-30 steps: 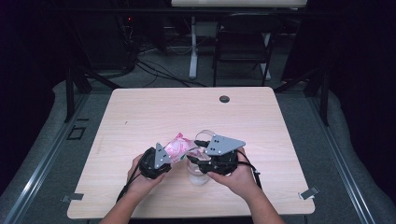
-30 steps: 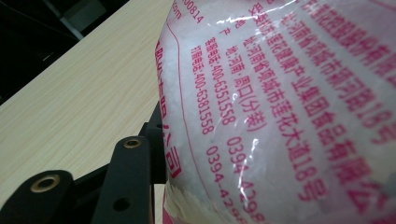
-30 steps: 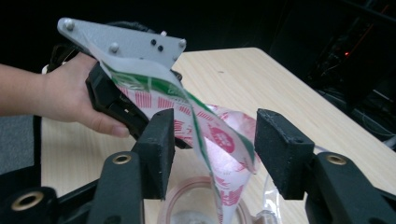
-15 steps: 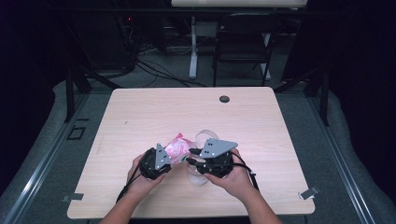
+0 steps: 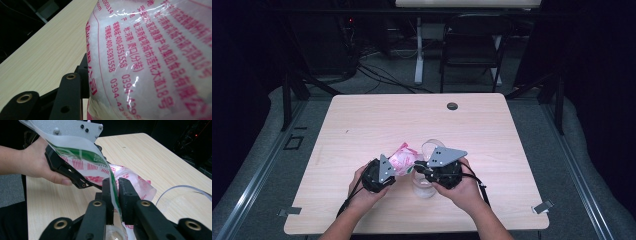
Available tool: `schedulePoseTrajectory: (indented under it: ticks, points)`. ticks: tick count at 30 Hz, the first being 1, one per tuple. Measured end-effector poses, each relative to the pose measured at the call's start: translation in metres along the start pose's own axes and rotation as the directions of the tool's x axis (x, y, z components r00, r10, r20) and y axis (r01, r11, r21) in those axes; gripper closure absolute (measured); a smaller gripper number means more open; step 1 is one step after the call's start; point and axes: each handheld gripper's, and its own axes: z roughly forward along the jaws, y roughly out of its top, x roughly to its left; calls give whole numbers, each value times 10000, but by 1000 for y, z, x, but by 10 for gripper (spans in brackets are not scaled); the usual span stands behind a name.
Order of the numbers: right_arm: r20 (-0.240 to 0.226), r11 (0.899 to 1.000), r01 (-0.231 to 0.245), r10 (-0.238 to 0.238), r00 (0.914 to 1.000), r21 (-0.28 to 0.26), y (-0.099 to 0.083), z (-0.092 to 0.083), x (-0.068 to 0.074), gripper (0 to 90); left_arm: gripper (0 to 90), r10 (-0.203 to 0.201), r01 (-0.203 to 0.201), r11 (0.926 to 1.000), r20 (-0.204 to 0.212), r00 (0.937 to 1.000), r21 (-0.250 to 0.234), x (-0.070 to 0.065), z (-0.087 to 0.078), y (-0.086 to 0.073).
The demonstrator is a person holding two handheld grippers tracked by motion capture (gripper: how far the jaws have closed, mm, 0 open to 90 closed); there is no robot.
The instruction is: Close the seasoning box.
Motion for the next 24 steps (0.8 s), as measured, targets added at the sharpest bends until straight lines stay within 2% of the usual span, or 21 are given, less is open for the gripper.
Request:
schedulePoseTrajectory:
  ticks: [7,16,24]
  points:
    - [-154,9998,-209,210,9997,57,-1,1,-2,900,573,67,-67,10000,-72,10000,7,-1,0,0]
    - [-345,9962,-866,870,9956,132,-2,0,-3,900,574,195,-196,9998,-206,9996,-35,-1,-1,0]
    - [-552,9892,-1464,1466,9877,76,-3,0,-4,900,574,549,-555,9984,-642,9964,-76,-3,-4,1]
